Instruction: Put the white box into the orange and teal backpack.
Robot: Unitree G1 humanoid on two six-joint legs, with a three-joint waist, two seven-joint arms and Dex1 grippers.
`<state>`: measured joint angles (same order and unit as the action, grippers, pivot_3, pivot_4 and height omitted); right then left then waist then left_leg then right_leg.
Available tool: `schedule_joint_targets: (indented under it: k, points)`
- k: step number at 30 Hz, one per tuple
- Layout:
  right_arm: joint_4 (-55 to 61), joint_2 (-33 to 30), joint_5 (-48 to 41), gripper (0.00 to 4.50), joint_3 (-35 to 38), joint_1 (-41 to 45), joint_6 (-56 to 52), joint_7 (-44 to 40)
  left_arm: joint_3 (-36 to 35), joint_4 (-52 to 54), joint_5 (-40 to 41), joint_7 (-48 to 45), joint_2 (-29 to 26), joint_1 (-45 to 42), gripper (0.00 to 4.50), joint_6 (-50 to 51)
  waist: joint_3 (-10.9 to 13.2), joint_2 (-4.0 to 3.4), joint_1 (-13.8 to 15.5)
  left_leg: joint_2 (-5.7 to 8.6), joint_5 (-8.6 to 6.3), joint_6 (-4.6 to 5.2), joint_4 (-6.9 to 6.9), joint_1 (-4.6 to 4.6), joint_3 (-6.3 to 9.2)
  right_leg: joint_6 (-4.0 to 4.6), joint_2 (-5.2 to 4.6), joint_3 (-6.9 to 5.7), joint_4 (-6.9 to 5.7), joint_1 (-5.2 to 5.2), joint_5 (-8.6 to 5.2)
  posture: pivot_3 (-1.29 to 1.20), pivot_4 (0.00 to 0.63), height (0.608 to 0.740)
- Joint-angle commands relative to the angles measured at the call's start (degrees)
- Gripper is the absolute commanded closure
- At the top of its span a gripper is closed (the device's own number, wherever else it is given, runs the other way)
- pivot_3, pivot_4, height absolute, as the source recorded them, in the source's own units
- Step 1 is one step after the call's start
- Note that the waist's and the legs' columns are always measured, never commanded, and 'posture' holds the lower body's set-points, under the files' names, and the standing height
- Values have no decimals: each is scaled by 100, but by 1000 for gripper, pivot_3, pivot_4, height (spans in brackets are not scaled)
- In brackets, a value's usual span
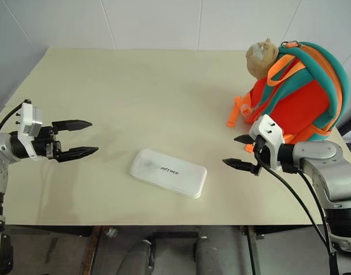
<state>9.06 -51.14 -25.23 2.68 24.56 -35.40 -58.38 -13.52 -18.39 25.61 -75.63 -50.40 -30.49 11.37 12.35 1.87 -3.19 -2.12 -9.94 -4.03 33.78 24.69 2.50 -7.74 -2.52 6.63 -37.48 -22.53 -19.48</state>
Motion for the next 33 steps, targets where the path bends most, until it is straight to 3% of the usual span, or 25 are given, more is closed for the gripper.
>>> schedule_joint_targets:
  k: [1, 8, 10, 17, 22, 23, 33]
  points:
    - [198, 13, -46, 12, 101, 88, -10, 50, -153, 223, 132, 64, -28, 29, 1, 7, 0, 0, -2, 0, 0, 0, 0, -1, 0, 0, 0, 1, 0, 0, 0, 0, 150, 740]
    - [165, 166, 41, 12, -40, 308, -97, 207, -124, 36, 14, 353, 51, -17, 1, -148, 0, 0, -2, 0, 0, 0, 0, -1, 0, -1, 0, 0, 0, 0, 0, 0, 150, 740]
    - [149, 137, 130, 399, -102, 286, -113, 221, -52, 122, 51, 281, 86, 49, 389, -111, 0, 0, 2, 0, 0, 0, -1, -1, 0, 0, 0, 0, 0, 0, 0, 0, 150, 740]
    - [342, -5, 134, 2768, -198, 148, -324, 125, 198, 51, -125, 290, -18, 160, 2552, 214, 0, 0, 6, 0, 0, 0, -2, 0, 0, 0, 0, 0, 2, 0, 0, 0, 150, 740]
    - [407, -248, 427, 4491, -271, -185, -229, 131, 670, -246, -270, 165, -19, -207, 4148, 891, 0, 1, 14, 1, 0, 0, 0, 0, 0, 0, 0, 0, 2, 0, 0, 0, 150, 740]
    - [487, -254, 412, 4500, -247, -296, -291, 159, 752, -407, -335, 130, 12, -312, 4487, 854, 0, 1, 23, 1, 0, 0, 0, 0, 0, 0, 1, -1, 2, 0, 0, 0, 150, 740]
    - [1464, -234, 308, 4500, -437, -1107, -888, 373, 1612, -1211, -714, -388, 496, -991, 4487, 1241, 0, 1, 4, 2, 0, 0, 3, 1, 2, -1, 2, -1, 0, 2, 0, 0, 150, 740]
